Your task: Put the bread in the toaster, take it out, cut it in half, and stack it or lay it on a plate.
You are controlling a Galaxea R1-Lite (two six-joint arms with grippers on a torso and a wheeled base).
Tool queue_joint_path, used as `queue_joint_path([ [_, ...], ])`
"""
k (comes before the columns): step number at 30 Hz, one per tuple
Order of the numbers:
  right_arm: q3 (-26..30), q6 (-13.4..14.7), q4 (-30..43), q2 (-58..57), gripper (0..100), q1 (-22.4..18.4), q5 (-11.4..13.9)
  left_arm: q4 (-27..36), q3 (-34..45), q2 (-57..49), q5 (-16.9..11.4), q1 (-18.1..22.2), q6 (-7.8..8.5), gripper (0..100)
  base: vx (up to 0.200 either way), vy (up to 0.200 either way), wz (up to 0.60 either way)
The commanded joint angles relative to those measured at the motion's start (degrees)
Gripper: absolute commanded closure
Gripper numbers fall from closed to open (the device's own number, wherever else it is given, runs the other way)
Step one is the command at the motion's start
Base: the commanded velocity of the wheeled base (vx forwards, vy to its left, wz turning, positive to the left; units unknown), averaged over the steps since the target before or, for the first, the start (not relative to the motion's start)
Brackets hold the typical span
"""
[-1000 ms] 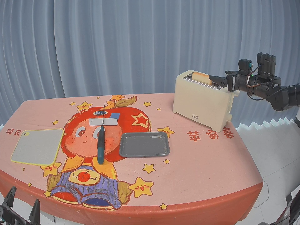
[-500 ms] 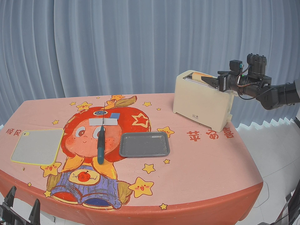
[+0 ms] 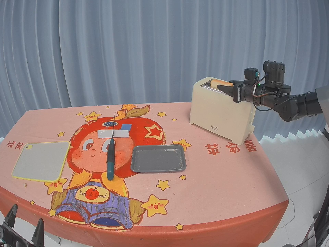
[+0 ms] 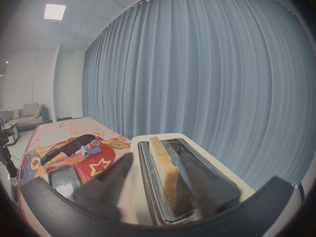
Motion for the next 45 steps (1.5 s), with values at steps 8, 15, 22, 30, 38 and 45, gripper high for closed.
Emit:
queue_joint_path([
  [8, 0.4, -0.1, -0.1, -0.2, 100, 0.2, 0.0, 0.0, 1.0, -0.3, 0.0, 0.0, -0.01, 0, 0.0, 0.0, 0.0],
  [15, 0.5, -0.4, -0.4, -0.3, 100, 0.1, 0.0, 0.0, 1.0, -0.3, 0.0, 0.0, -0.01, 0, 0.0, 0.0, 0.0],
  [22, 0.4, -0.4, -1.1, -1.0, 100, 0.0, 0.0, 0.0, 1.0, -0.3, 0.0, 0.0, -0.01, 0, 0.0, 0.0, 0.0],
  [30, 0.7, 0.2, -0.7, -5.1, 100, -0.1, -0.3, 0.0, 1.0, -0.3, 0.0, 0.0, -0.01, 0, 0.0, 0.0, 0.0],
  [38, 1.1, 1.0, -0.4, -9.6, 100, -0.5, -0.3, 0.0, 1.0, -0.3, 0.0, 0.0, -0.1, 0, 0.0, 0.0, 0.0],
  [45, 2.6, 1.7, -1.2, -11.8, 100, -0.5, -0.3, 0.0, 1.0, -0.3, 0.0, 0.0, -0.01, 0, 0.0, 0.0, 0.0],
])
